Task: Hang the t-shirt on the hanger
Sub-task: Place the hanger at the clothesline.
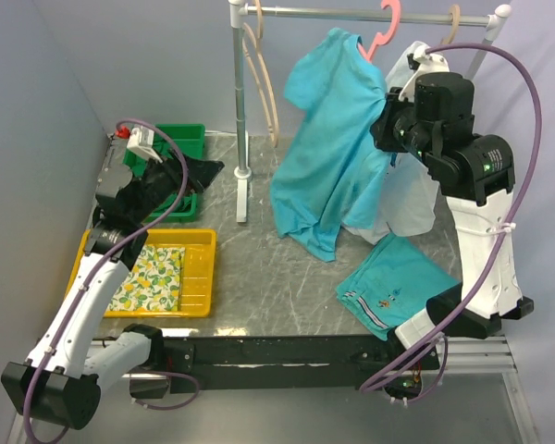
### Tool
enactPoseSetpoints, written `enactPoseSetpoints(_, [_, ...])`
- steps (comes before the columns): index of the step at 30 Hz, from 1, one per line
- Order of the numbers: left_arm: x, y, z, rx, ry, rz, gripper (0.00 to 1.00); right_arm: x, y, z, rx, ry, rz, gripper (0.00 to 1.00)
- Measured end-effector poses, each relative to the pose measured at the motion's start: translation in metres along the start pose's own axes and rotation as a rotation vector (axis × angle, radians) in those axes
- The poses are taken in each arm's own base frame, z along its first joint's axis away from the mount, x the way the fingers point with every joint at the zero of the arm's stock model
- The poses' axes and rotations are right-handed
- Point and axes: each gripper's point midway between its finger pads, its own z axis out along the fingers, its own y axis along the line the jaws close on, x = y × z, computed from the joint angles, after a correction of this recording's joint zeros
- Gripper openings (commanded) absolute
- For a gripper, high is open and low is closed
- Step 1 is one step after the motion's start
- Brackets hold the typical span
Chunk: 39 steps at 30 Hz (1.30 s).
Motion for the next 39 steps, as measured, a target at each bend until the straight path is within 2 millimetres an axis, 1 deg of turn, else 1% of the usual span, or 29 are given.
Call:
enactPoseSetpoints(2, [-0.003,-0.002,0.001,0.004,0.007,0.012,0.74,-0.002,0.001,0.001,-0.014,-0.005,0.005,0.00])
enactPoseSetpoints(4, [-0.005,-0.005,0.001,0.007,0.010,0.019,0.74,0.000,0.001,0.008,-0.023,-0.003,0.008,0.00])
enactPoseSetpoints(5, [-0.005,-0.006,0.001,0.010,0.009,0.023,0.74,0.003,0.001,0.010,-0.024,0.004,0.007,0.00])
enactPoseSetpoints(9, [-0.006,-0.007,-0.001,0.011,0.011,0.023,0.74,0.025,-0.001,0.030,-0.027,0.076,-0.005,0.00])
enactPoseSetpoints(12, [-0.005,-0.010,-0.004,0.017,0.015,0.022,0.74,0.029,-0.002,0.041,-0.026,0.099,-0.021,0.00])
enactPoseSetpoints(15, [-0.007,-0.014,-0.008,0.025,0.009,0.026,0.74,0.025,-0.003,0.045,-0.024,0.087,-0.038,0.00])
enactPoseSetpoints(17, [-0.008,-0.017,-0.010,0.030,0.004,0.030,0.74,0.019,-0.006,0.045,-0.018,0.068,-0.043,0.00])
enactPoseSetpoints(23, [-0.005,-0.022,-0.011,0.045,0.014,0.029,0.74,-0.016,-0.013,0.047,-0.002,-0.032,-0.032,0.00])
enactPoseSetpoints(26, [-0.004,-0.023,-0.011,0.048,0.015,0.029,0.74,-0.031,-0.012,0.059,0.002,-0.072,-0.027,0.00])
enactPoseSetpoints(28, [-0.004,-0.024,-0.011,0.048,0.015,0.029,0.74,-0.031,-0.012,0.070,0.008,-0.071,-0.027,0.00])
enactPoseSetpoints(31, [-0.005,-0.025,-0.012,0.050,0.012,0.031,0.74,-0.020,-0.016,0.091,0.024,-0.036,-0.029,0.00])
enactPoseSetpoints(33, [-0.005,-0.025,-0.013,0.052,0.011,0.032,0.74,-0.013,-0.019,0.101,0.038,-0.013,-0.031,0.00])
enactPoseSetpoints(36, [-0.005,-0.027,-0.014,0.054,0.008,0.033,0.74,-0.007,-0.023,0.108,0.055,0.006,-0.032,0.00])
enactPoseSetpoints(39, [-0.005,-0.027,-0.015,0.053,0.010,0.033,0.75,-0.007,-0.025,0.109,0.067,0.004,-0.031,0.00])
